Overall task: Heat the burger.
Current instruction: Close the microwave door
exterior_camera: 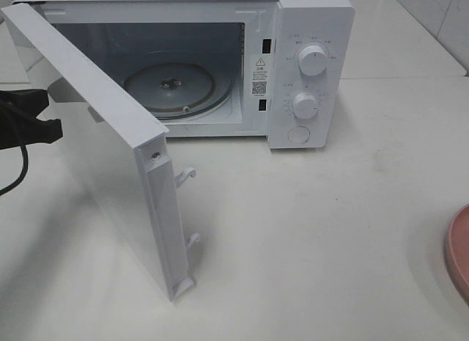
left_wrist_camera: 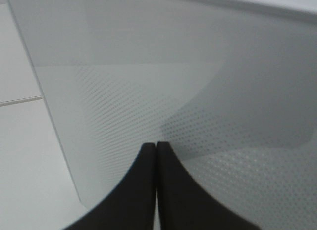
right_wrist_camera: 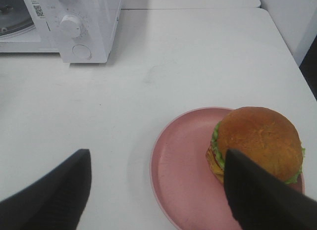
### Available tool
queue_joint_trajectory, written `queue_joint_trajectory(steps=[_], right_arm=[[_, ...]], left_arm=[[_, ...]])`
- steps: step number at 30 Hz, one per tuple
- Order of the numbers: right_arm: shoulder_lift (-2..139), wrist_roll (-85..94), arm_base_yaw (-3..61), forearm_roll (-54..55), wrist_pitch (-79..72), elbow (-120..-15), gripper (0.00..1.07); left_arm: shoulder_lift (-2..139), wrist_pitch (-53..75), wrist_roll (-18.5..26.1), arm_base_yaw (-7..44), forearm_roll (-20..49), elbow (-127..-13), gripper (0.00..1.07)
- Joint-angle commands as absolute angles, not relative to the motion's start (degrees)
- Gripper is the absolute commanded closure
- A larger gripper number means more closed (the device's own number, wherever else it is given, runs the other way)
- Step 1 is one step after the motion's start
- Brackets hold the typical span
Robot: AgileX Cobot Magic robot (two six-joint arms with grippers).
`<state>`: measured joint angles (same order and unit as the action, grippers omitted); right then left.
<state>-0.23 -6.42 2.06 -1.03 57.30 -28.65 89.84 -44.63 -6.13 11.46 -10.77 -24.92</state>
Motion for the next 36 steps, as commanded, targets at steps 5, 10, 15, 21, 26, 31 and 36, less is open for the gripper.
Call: queue_joint_trajectory(steps=[5, 10, 15, 21, 26, 31, 36], right_arm=[[-1.8, -5.6, 1.7, -1.1, 57.0, -28.5, 0.35], [-1.8, -5.6, 1.7, -1.1, 57.0, -28.5, 0.35], [-1.8, -5.6, 1.7, -1.1, 57.0, -28.5, 0.35], [-1.8, -5.6, 1.7, -1.1, 57.0, -28.5, 0.35], [-1.8, -5.6, 1.7, -1.1, 57.0, -28.5, 0.35], [-1.8, -5.6, 1.7, -1.1, 57.0, -28.5, 0.35], [-1.8, -5.6, 1.7, -1.1, 57.0, -28.5, 0.35]], left_arm=[[92.9, -46.1, -12.0, 12.0, -16.3, -30.4, 1.07], [95.2, -45.8, -11.1, 16.2, -15.6, -33.9, 1.07], [98.3, -45.8, -11.1, 19.5, -12.5, -36.9, 1.07], [100.7, -45.5, -9.7, 22.9, -10.9, -39.9, 1.07], [103.4, -43.3, -8.7, 26.7, -7.3, -44.3, 1.07], [107.4, -41.4, -7.8, 30.5, -3.3, -50.0, 1.07], [110.3, -39.7, -5.6, 32.8, -2.3, -54.4, 1.07]])
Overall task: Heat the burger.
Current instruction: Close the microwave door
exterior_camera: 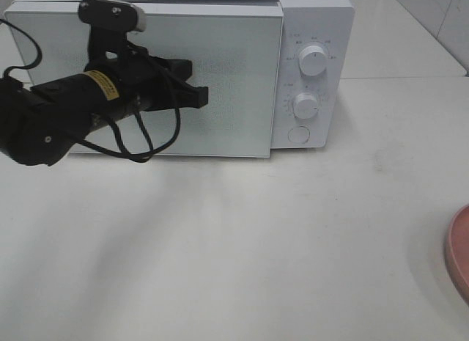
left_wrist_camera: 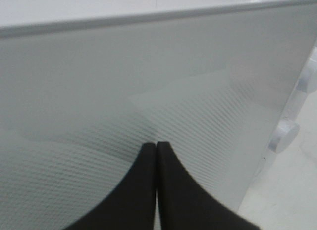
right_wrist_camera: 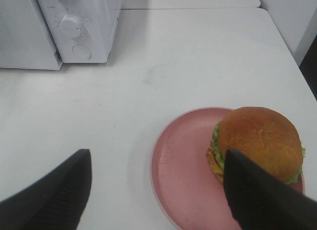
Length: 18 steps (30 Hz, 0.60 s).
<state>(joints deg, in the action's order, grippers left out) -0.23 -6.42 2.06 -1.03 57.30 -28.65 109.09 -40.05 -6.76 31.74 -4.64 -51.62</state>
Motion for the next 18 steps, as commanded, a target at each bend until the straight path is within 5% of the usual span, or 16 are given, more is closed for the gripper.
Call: queue_joint_trajectory(steps=[1, 18], right_arm=[[-1.8, -5.6, 1.7, -1.1, 57.0, -28.5, 0.35], [-1.8, -5.5, 1.7, -1.1, 57.0, -28.5, 0.35]], left_arm=[[110.3, -39.7, -5.6, 32.8, -2.3, -54.4, 1.07], [118.8, -33.7, -3.3, 34.8, 4.0, -69.8, 1.07]])
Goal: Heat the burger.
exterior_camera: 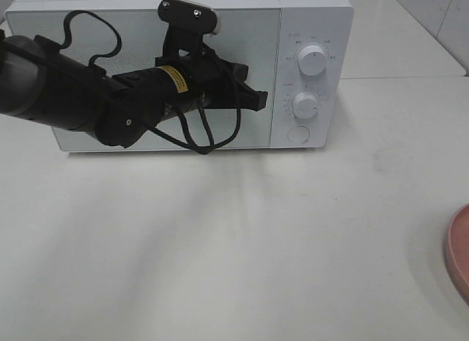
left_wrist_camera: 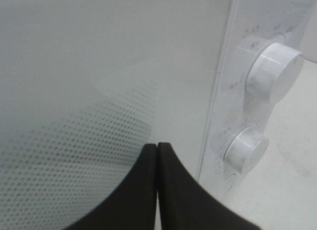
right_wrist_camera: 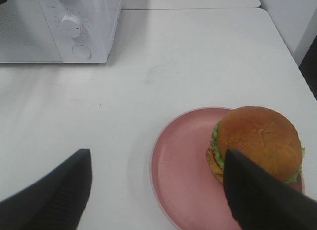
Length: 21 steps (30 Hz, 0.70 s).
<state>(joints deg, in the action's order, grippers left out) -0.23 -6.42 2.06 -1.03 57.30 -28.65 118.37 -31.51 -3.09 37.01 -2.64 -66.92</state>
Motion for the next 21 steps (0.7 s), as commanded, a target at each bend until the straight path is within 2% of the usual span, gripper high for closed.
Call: queue_joint_trajectory(steps=[1, 8, 12, 14, 17, 18, 19, 20, 21], right_arm=[[-1.8, -5.5, 1.7, -1.1, 57.0, -28.5, 0.35], [-1.8, -5.5, 1.7, -1.1, 57.0, -28.5, 0.35], [-1.8, -5.6, 1.7, -1.1, 57.0, -28.5, 0.35], [-1.8, -5.6, 1.7, -1.1, 57.0, -28.5, 0.35], [-1.8, -5.6, 1.7, -1.1, 57.0, -28.5, 0.35], [-1.8, -5.6, 1.7, -1.1, 57.0, -28.5, 0.35], [-1.8, -5.6, 1.7, -1.1, 57.0, -28.5, 0.35], [-1.8, -5.6, 1.7, -1.1, 57.0, -28.5, 0.35], [-1.8, -5.6, 1.7, -1.1, 57.0, -28.5, 0.35]], left_arm=[[118.3, -33.3, -3.3, 34.8, 3.3, -69.6, 1.07], [115.5, -27.5, -3.3, 35.8, 3.3, -68.0, 1.07], [113.5, -25.5, -3.1, 36.8, 3.2, -65.8, 1.02], [110.4, -21.7, -2.1, 38.4, 3.4, -62.2, 0.92], [109.6, -20.5, -2.2, 38.8, 3.4, -61.5, 0.88], [108.0, -17.6, -2.2, 39.6, 3.4, -59.9, 0.78], [106.3, -14.2, -2.2, 40.3, 3.4, -58.6, 0.63], [106.3, -14.2, -2.2, 40.3, 3.4, -58.6, 0.63], [105.7, -12.5, -2.2, 40.6, 3.4, -58.0, 0.55]])
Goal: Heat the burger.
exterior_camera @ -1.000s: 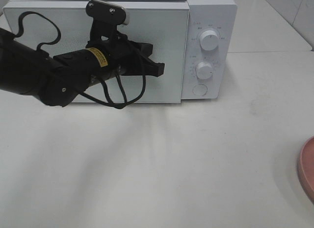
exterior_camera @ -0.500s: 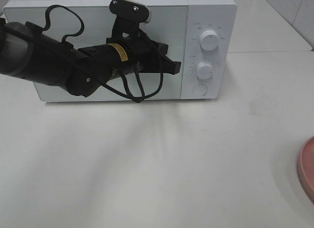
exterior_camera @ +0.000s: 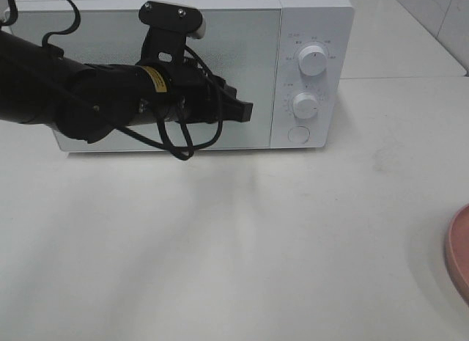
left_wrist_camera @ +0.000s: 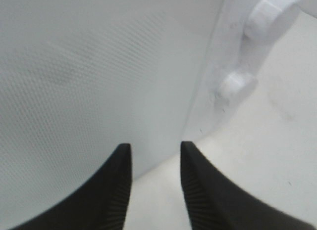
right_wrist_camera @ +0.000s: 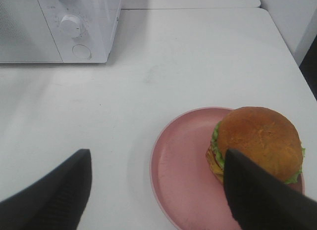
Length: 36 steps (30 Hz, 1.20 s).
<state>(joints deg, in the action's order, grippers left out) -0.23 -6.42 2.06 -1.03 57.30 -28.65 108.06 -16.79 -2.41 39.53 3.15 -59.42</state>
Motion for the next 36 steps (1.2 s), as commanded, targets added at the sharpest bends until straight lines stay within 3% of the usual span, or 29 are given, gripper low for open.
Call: queue_joint_trajectory(steps=[1, 2, 3, 4, 6, 9, 11, 24, 33, 36], right_arm=[[-1.8, -5.6, 1.7, -1.1, 57.0, -28.5, 0.35], [-1.8, -5.6, 1.7, -1.1, 57.0, -28.5, 0.35], [-1.8, -5.6, 1.7, -1.1, 57.0, -28.5, 0.35], [-1.8, -5.6, 1.7, -1.1, 57.0, -28.5, 0.35], [-1.8, -5.6, 1.7, -1.1, 57.0, -28.5, 0.35], [-1.8, -5.6, 1.7, -1.1, 57.0, -28.5, 0.35], [-1.8, -5.6, 1.7, -1.1, 57.0, -28.5, 0.35], [-1.8, -5.6, 1.7, -1.1, 57.0, -28.5, 0.35], [-1.8, -5.6, 1.7, -1.1, 57.0, -28.5, 0.35], [-1.8, -5.6, 1.7, -1.1, 57.0, -28.5, 0.35]], left_arm=[[104.2, -8.8, -2.3, 41.1, 3.4, -57.2, 0.34], [104.2, -8.8, -2.3, 41.1, 3.4, -57.2, 0.34], [103.1, -4.0, -2.8, 41.5, 3.5, -57.2, 0.17], [103.1, -4.0, -2.8, 41.5, 3.5, -57.2, 0.17], [101.3, 3.6, -2.8, 41.5, 3.6, -57.2, 0.04], [100.9, 6.5, -2.8, 41.5, 3.8, -57.2, 0.04], [98.7, 17.9, -3.2, 41.5, 4.4, -57.2, 0.05], [94.7, 48.2, -4.0, 41.3, 2.6, -57.1, 0.05], [90.5, 52.2, -6.6, 40.3, -1.0, -55.3, 0.05], [86.6, 52.3, -7.1, 35.0, -0.9, -52.5, 0.06]])
